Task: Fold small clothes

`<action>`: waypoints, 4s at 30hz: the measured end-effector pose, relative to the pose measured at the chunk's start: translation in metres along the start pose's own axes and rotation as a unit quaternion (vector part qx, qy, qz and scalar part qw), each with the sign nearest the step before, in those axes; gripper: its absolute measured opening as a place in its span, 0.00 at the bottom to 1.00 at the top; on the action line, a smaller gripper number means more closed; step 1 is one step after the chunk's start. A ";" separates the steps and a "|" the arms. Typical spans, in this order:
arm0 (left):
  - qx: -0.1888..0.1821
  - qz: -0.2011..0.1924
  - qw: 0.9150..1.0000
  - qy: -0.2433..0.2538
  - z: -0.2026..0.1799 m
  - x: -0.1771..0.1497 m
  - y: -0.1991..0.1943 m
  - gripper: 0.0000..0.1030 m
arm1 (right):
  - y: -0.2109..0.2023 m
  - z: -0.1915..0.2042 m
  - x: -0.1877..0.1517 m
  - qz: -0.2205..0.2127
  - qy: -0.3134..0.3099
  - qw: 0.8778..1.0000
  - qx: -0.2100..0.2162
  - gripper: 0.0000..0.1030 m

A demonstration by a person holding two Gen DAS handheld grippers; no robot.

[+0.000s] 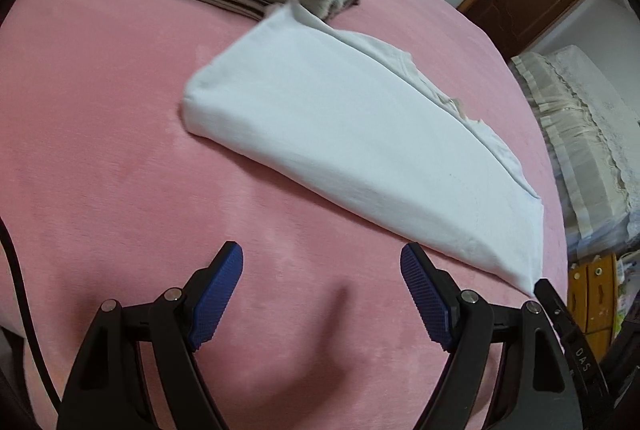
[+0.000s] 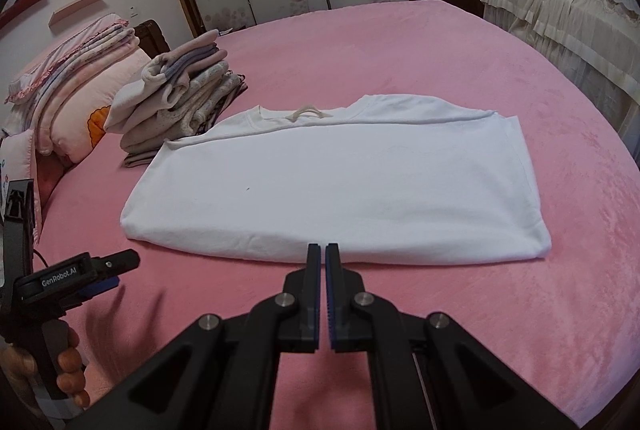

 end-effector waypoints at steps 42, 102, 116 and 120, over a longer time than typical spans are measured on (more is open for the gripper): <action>-0.130 -0.089 0.977 -0.141 0.033 0.077 0.088 0.14 | 0.055 0.014 0.036 -0.019 -0.018 0.999 -0.025 0.02; -0.006 -0.108 0.922 0.372 -0.345 -0.036 0.120 0.12 | 0.012 -0.193 0.025 0.005 0.125 0.992 -0.033 0.03; -0.040 -0.136 0.900 0.411 -0.379 -0.062 0.114 0.12 | 0.007 -0.206 0.033 -0.011 0.131 0.991 -0.033 0.03; -0.040 -0.108 0.897 0.426 -0.376 -0.069 0.128 0.28 | 0.009 -0.218 0.030 0.003 0.139 0.989 -0.042 0.03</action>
Point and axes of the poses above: each gripper's, at about its wrist camera, not at the fingertips, and y roughly the way its jaws point, z to its left, x to its top, the point moved 6 cm from there along y, roughly the way its jaws point, and after that the axes turned 4 degrees about y, right-handed, at the moved point
